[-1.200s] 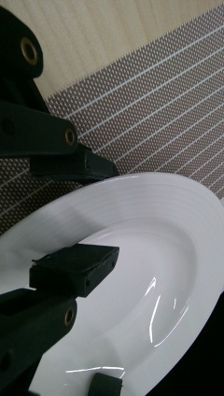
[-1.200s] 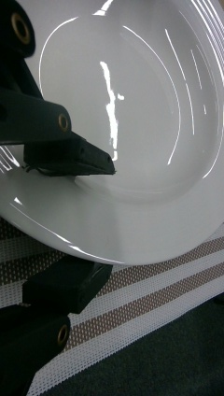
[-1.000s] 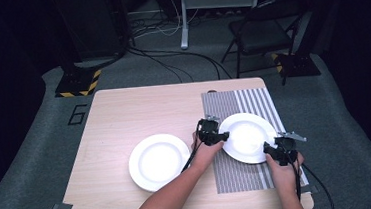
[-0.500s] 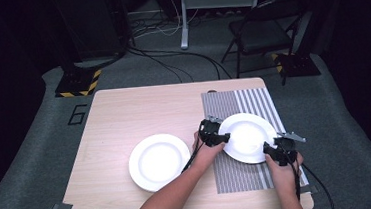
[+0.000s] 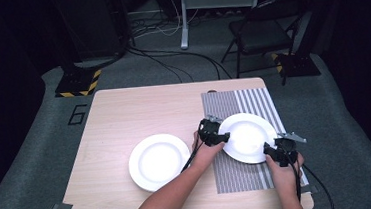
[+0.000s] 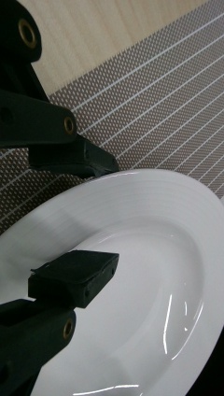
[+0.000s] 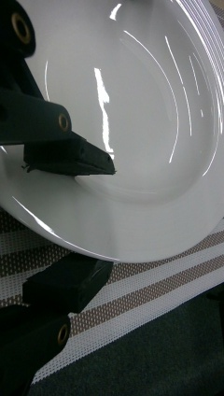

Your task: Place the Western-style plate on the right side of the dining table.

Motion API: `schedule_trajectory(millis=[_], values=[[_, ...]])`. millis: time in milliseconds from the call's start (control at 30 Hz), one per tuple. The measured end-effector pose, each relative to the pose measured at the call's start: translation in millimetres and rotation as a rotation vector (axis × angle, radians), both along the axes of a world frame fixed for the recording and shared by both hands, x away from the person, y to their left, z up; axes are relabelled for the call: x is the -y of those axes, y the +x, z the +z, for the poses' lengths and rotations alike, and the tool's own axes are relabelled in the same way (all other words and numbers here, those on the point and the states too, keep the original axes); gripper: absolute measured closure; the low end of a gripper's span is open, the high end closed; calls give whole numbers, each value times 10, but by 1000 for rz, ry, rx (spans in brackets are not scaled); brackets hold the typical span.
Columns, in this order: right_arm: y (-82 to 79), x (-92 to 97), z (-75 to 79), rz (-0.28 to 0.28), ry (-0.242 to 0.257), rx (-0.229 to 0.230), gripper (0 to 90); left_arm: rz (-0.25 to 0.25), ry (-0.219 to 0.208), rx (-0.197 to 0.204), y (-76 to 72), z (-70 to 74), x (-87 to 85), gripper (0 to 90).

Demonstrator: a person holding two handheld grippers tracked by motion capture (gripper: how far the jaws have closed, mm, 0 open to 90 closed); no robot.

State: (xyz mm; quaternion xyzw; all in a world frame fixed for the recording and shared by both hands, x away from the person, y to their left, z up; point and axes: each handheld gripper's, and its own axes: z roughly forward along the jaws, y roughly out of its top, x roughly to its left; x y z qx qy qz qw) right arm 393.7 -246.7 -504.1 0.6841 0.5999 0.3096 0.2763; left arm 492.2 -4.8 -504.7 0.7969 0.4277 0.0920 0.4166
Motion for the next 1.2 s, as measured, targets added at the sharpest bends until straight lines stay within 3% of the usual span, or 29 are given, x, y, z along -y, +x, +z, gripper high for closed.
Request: schedule_trajectory(millis=[200, 300, 533, 633, 767, 933, 1200], values=[[-105, -8, 128, -9, -17, 51, 484, 17, -33, 31, -13, 141, -110, 489], [-152, -12, 219, 9, 5, 59, 476, 22, -54, 40, -24, 214, -200, 489], [-257, -148, 377, 83, 26, 97, 463, 25, -73, 54, -60, 353, -414, 489], [-294, -237, 443, 134, 39, 85, 449, 25, -73, 61, -91, 414, -507, 488], [-351, -369, 540, 206, 20, 83, 449, 26, -65, 61, -140, 481, -660, 483], [-391, -465, 613, 250, 13, 99, 448, 42, -74, 62, -186, 525, -782, 479], [-450, -634, 715, 314, 32, 109, 440, 46, -56, 102, -310, 686, -1107, 476]])
